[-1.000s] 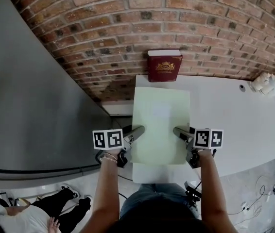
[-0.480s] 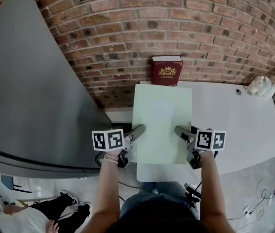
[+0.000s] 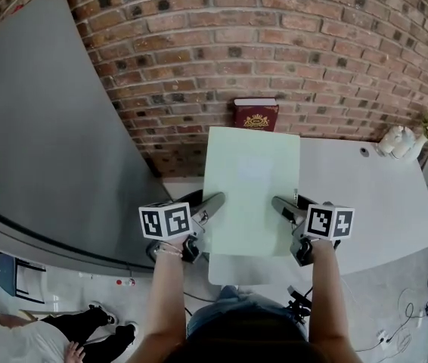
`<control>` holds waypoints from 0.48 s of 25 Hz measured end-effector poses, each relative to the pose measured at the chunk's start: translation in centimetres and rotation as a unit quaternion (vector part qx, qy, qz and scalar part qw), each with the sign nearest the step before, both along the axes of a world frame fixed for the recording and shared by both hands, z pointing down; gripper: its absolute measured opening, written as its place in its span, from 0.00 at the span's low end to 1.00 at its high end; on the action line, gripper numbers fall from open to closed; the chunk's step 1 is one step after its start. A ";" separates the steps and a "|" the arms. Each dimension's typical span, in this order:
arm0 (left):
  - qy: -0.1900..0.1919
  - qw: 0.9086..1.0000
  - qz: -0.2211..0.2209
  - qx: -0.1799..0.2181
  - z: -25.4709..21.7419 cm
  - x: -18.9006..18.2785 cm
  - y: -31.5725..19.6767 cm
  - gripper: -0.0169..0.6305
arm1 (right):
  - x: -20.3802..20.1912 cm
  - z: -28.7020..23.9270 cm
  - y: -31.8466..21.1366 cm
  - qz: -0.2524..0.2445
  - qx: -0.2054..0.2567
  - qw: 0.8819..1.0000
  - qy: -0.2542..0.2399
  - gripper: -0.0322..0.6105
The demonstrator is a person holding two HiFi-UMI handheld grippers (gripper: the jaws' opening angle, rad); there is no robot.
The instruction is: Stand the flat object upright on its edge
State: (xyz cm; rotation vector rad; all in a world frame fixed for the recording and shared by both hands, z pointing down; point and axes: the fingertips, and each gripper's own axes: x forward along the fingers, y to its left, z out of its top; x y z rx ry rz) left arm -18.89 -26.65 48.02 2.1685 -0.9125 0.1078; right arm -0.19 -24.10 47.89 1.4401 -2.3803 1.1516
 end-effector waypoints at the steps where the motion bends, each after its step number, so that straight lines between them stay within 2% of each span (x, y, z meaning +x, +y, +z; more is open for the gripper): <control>1: -0.001 1.000 -0.004 0.005 -0.4 0.1 0.0 0.50 | 0.2 -0.6 0.0 0.001 0.006 1.000 -0.001 0.58; 12: 0.026 0.996 -0.024 0.077 -7.2 1.3 0.6 0.50 | 1.5 -7.8 0.2 -0.008 0.095 0.995 0.010 0.57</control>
